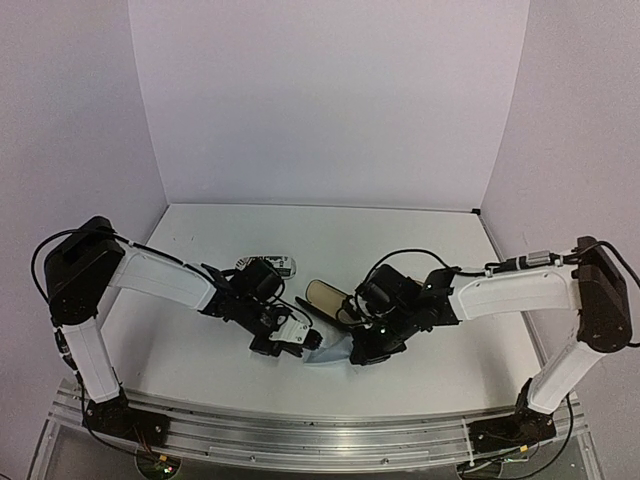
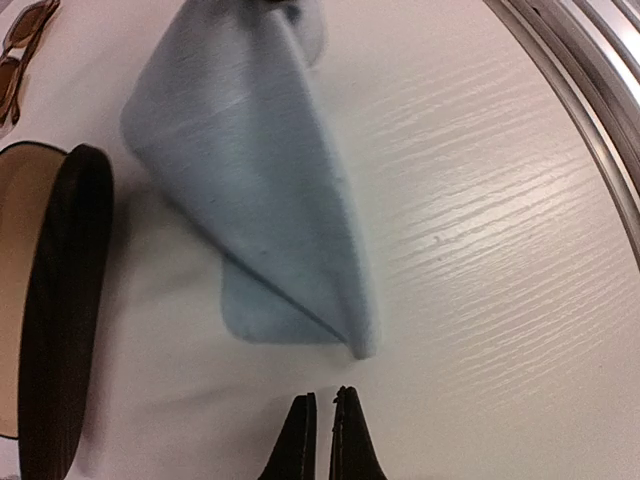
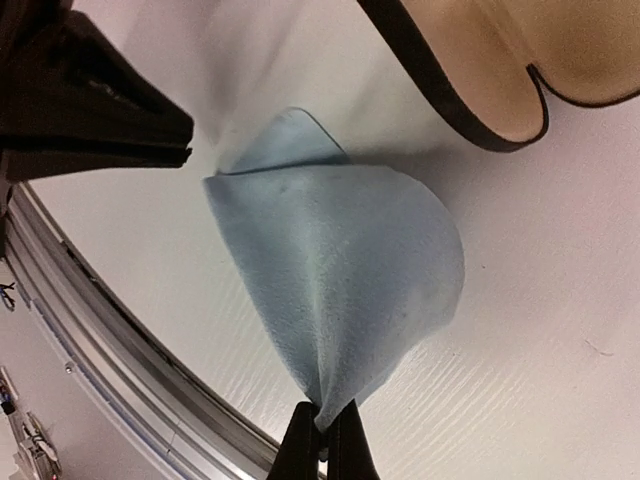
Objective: Organize the sunglasses
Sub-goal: Fold the glasses cleaning cloth at the center of the board, then pick up the glasses cleaning cloth from the center of the board, then place the glasses cleaning cloth in the sunglasses case.
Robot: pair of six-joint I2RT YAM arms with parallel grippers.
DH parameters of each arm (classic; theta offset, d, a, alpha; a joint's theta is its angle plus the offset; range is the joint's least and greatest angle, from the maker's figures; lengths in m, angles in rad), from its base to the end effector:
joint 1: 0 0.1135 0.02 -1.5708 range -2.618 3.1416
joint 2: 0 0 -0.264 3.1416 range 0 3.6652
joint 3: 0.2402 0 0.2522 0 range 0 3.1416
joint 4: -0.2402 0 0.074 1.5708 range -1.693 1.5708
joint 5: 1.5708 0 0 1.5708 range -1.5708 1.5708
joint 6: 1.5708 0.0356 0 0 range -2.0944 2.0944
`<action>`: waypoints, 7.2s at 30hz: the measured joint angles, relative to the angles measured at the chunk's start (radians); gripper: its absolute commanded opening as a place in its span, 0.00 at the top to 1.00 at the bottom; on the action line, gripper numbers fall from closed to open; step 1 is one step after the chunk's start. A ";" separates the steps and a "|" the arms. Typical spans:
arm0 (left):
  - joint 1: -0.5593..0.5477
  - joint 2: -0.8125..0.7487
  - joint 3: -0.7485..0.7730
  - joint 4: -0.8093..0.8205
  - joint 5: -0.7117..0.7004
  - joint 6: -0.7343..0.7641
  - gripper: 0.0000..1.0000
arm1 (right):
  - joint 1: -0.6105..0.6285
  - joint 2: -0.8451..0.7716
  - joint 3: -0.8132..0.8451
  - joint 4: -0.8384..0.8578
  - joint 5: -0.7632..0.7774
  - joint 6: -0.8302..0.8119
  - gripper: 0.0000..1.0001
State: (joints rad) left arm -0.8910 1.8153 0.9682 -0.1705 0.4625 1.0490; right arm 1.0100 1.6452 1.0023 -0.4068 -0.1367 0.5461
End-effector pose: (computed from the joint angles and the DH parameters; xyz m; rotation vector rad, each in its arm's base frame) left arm 0.2056 -0.2796 0.1357 2.1633 1.2793 -0.5324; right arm 0.1693 0.2787 0.1832 -0.6909 2.7038 0.6582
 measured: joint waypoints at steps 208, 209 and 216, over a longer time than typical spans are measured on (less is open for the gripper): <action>0.138 0.164 0.497 -0.137 -0.143 0.104 1.00 | -0.073 0.015 -0.037 0.467 0.503 -0.652 1.00; 0.139 0.169 0.495 -0.137 -0.142 0.108 1.00 | -0.073 0.018 -0.036 0.467 0.496 -0.654 1.00; 0.141 0.171 0.416 -0.139 -0.110 0.139 1.00 | -0.073 0.053 -0.036 0.475 0.413 -0.653 1.00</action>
State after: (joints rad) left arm -0.7498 1.9858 1.3847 -0.3094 0.3521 1.1876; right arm 0.9367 1.6981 0.9661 0.0677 0.2764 -0.1067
